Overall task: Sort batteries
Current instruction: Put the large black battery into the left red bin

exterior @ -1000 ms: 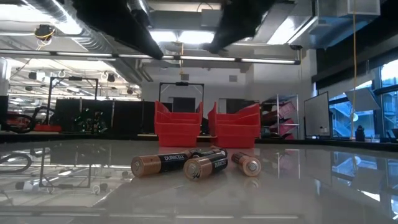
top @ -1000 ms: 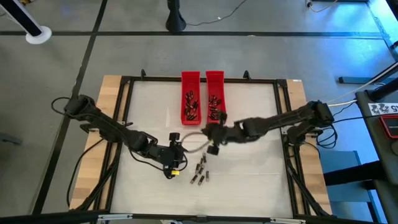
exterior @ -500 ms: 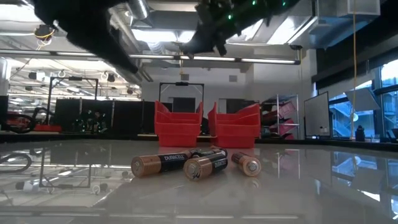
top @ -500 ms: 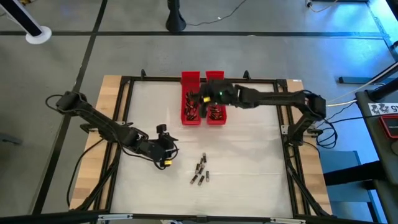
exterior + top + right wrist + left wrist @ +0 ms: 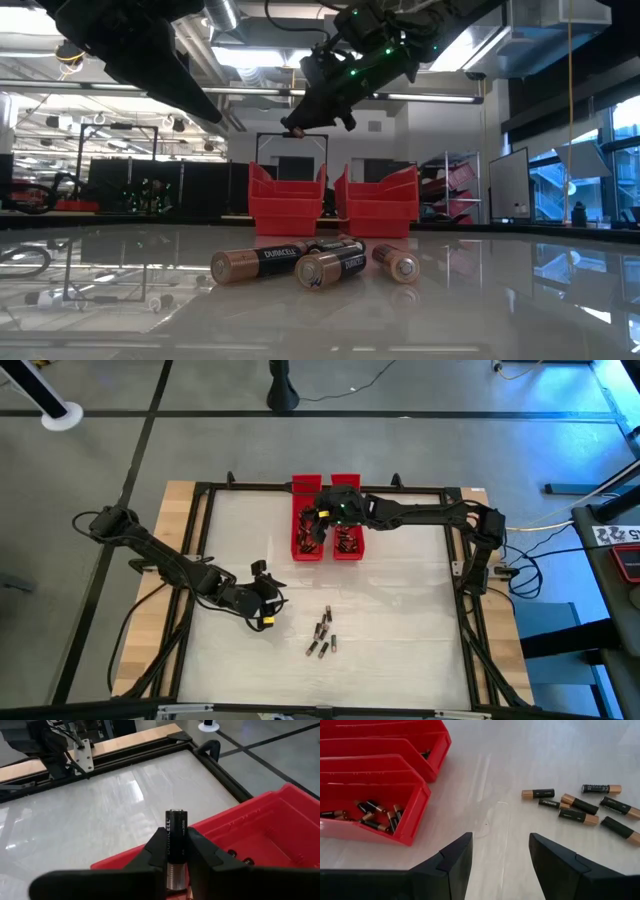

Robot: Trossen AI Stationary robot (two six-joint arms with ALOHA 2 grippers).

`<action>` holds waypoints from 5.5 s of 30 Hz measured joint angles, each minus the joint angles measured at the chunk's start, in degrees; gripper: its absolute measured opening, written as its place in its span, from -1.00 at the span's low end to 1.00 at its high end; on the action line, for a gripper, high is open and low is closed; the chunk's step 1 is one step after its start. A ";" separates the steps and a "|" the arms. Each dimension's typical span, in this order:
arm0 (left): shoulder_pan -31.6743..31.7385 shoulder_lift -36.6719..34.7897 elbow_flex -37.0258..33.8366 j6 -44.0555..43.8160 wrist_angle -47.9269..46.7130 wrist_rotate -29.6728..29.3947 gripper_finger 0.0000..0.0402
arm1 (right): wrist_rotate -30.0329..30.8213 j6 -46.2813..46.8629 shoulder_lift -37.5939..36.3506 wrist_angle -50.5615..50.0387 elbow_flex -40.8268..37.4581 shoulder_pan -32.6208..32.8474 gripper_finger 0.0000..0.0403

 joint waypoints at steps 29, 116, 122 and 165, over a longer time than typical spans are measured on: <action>-0.07 0.07 0.02 -1.60 0.38 4.45 -0.08 | -2.51 2.74 -10.98 -29.46 0.07 7.27 0.37; 10.55 38.58 21.39 -1.33 14.61 19.72 0.58 | 39.59 43.87 -11.64 -38.80 -18.71 50.38 0.37; 10.27 40.48 21.44 -1.32 15.13 19.48 0.58 | 39.60 43.84 -11.64 -38.35 -18.69 50.38 0.37; 20.14 15.08 21.33 12.02 -3.48 10.30 0.04 | 39.12 43.75 -11.64 -38.42 -18.69 50.40 0.37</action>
